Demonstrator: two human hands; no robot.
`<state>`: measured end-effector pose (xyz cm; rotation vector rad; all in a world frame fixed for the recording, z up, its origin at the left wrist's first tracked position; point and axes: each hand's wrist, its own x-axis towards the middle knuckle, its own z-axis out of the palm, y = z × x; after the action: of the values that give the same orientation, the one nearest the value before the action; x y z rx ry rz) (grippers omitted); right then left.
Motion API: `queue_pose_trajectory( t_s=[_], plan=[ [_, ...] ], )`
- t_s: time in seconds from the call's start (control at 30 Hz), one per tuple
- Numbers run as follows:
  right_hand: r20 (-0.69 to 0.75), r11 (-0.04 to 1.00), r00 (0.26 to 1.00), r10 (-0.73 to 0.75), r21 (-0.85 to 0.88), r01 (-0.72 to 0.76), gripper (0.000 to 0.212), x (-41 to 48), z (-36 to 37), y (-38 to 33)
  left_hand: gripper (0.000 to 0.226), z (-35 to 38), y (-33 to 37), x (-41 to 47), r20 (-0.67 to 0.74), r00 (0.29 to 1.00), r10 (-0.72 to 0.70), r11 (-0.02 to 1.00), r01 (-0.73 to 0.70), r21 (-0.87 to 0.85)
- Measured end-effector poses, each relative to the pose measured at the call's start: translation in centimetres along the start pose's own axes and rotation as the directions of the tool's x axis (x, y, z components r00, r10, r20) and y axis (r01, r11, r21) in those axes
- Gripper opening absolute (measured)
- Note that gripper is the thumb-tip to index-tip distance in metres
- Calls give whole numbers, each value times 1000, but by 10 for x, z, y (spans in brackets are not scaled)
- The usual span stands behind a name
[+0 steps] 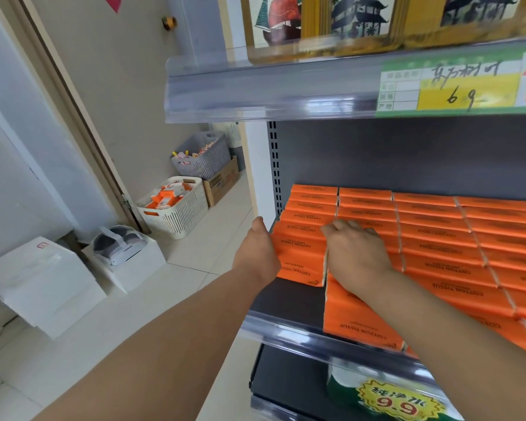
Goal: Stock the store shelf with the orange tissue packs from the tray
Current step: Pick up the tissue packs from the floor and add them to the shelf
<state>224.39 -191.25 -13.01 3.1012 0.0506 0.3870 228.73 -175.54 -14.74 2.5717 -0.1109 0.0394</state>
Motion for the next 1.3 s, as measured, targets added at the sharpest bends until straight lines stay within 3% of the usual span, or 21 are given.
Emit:
queue_pose_trajectory(
  t_s=[0.23, 0.37, 0.57, 0.7, 1.0, 1.3],
  plan=[
    [-36, 994, 993, -110, 21, 111, 39, -18, -8, -46, 69, -28, -32, -40, -38, 999, 34, 998, -32, 55],
    [-61, 966, 970, -236, 98, 241, 29, -40, -6, -92, 51, -49, -72, -82, -68, 996, 49, 991, -41, 125],
    [51, 890, 898, -437, 164, 424, 30, -97, 25, -173, 36, -78, -153, -167, -75, 988, -135, 973, 147, 180],
    [206, 827, 803, -560, 205, 524, 32, -138, 53, -231, 36, -87, -212, -233, -31, 961, -273, 936, 273, 220],
    [540, 732, 533, -651, 261, 629, 35, -233, 143, -344, 39, -57, -345, -337, 99, 810, -578, 806, 547, 224],
    [651, 633, 323, -687, 317, 707, 36, -298, 229, -379, 38, 31, -428, -406, 290, 566, -771, 632, 738, 238]
  ],
)
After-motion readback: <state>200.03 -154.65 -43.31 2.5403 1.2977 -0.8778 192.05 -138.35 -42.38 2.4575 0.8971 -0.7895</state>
